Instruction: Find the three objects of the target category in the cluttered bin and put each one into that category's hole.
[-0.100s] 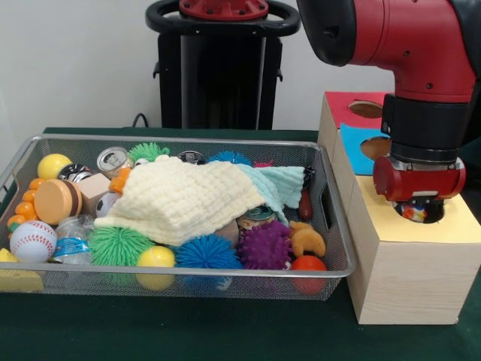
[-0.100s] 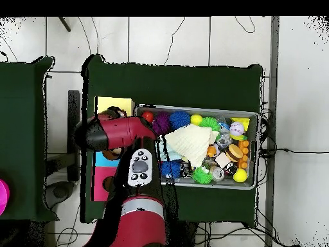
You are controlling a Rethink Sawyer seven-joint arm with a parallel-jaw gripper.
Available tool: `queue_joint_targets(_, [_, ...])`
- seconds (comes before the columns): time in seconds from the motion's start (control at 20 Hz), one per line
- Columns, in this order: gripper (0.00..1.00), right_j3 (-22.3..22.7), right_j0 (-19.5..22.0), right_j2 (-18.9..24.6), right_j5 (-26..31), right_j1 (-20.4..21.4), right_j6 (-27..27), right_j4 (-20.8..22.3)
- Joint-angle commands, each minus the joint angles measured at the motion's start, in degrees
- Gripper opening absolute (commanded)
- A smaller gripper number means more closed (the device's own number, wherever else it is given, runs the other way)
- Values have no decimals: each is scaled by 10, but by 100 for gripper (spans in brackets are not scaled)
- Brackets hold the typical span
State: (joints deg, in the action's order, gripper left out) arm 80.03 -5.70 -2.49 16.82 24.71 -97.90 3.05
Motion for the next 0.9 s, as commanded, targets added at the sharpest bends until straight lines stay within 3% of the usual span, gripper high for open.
queue_joint_targets(0.05, [0,41,19,17,30,-6,-81,-5])
queue_joint_targets(0.65, [0,38,16,13,19,-6,-86,-5])
queue_joint_targets(0.9, [0,71,27,26,16,33,-78,-2])
